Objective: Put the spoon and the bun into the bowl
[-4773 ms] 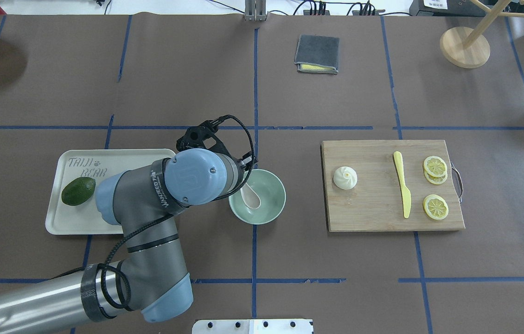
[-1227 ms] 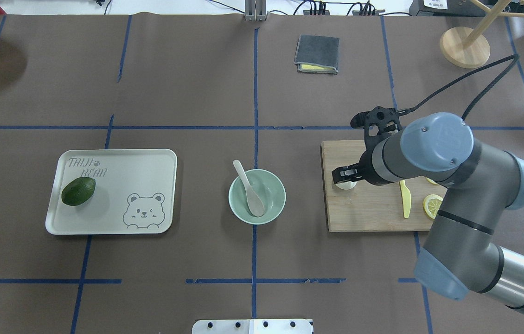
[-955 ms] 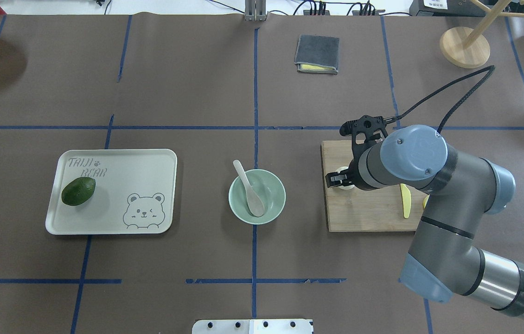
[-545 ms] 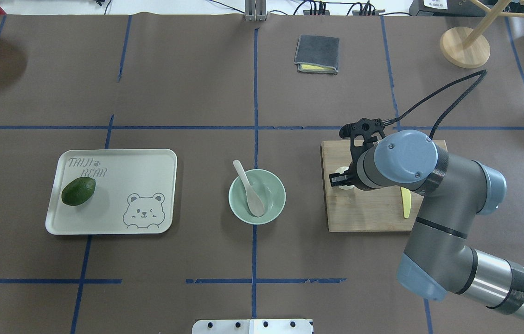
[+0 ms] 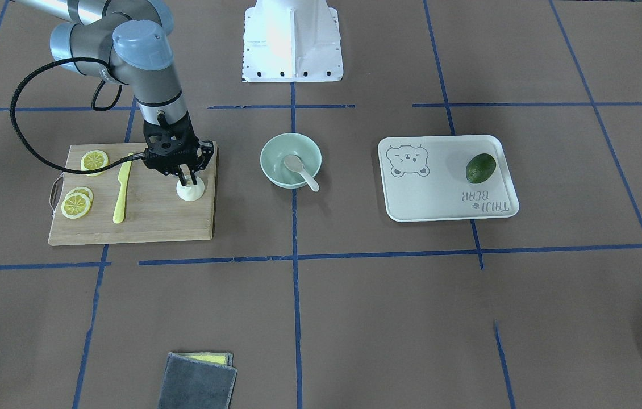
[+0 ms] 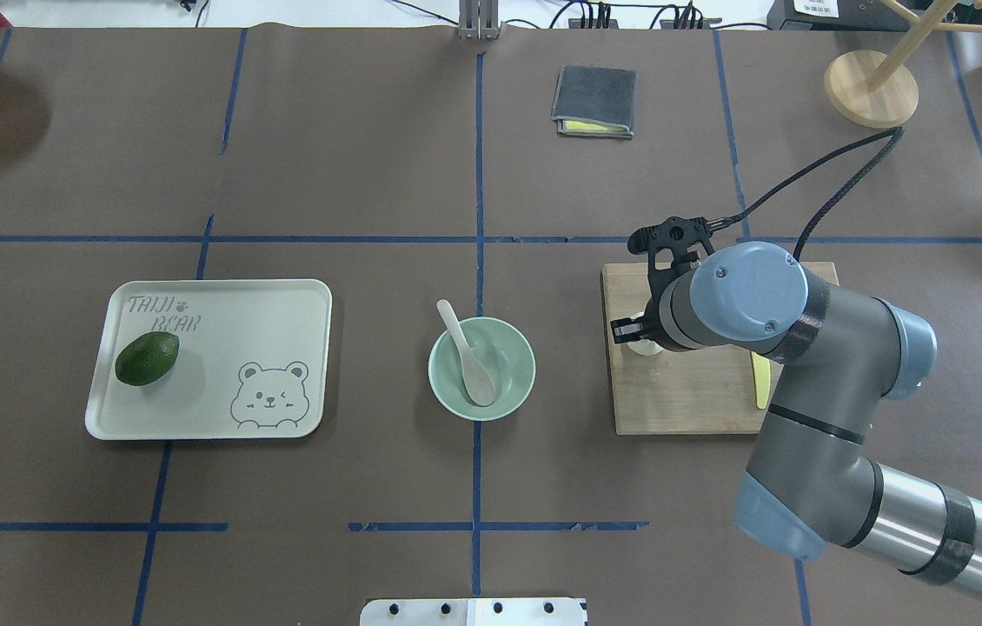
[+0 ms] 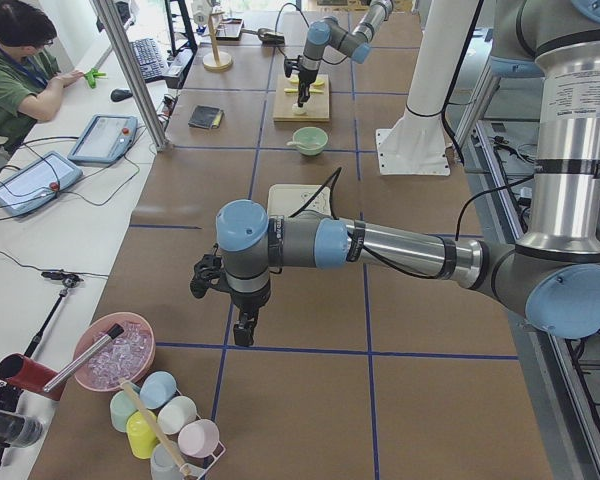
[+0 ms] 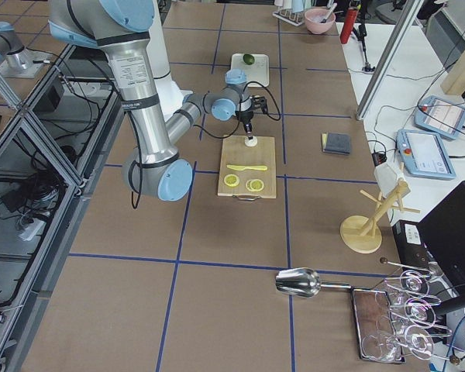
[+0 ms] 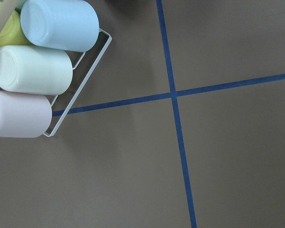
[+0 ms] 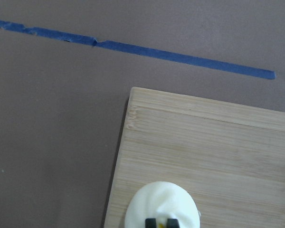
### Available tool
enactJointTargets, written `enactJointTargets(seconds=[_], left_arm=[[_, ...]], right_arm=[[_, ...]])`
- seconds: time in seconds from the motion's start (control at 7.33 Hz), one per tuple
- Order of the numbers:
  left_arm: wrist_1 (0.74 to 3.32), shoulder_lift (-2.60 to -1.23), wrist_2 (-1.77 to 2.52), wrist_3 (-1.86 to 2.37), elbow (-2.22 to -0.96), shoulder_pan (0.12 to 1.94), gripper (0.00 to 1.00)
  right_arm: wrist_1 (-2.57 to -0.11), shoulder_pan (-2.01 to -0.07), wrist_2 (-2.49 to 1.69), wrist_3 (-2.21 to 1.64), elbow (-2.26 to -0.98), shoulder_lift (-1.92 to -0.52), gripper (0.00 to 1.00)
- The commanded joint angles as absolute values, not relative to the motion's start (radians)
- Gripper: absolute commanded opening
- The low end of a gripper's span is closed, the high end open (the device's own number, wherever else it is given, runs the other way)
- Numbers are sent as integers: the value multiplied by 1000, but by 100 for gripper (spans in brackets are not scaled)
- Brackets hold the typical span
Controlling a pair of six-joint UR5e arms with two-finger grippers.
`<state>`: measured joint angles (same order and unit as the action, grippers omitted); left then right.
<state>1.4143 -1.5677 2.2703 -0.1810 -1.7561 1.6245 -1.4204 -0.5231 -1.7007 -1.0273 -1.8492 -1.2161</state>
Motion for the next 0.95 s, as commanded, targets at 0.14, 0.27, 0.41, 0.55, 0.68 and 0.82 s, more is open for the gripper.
enactJointTargets(seconds=[0.14, 0.27, 0.41, 0.55, 0.68, 0.82], left_arm=[[1414, -1569, 2270, -181, -1758, 1624, 100], [1414, -1569, 2270, -181, -1759, 1624, 100], [1414, -1569, 2270, -181, -1759, 1624, 100], [1414, -1569, 2270, -181, -1759, 1624, 100], [1414, -1569, 2270, -181, -1761, 1624, 100], [1414, -1571, 2270, -181, -1759, 1624, 100]], right_arm=[[-1420, -525, -1700, -1034, -1853, -1212, 0], [-1433, -531, -1703, -1035, -1868, -1180, 0], [-1481, -534, -1703, -1038, -1868, -1128, 0], [-1562, -532, -1703, -1040, -1868, -1049, 0], [-1613, -526, -1703, -1080, -1861, -982, 0], [-1629, -488, -1700, -1163, -1850, -921, 0]])
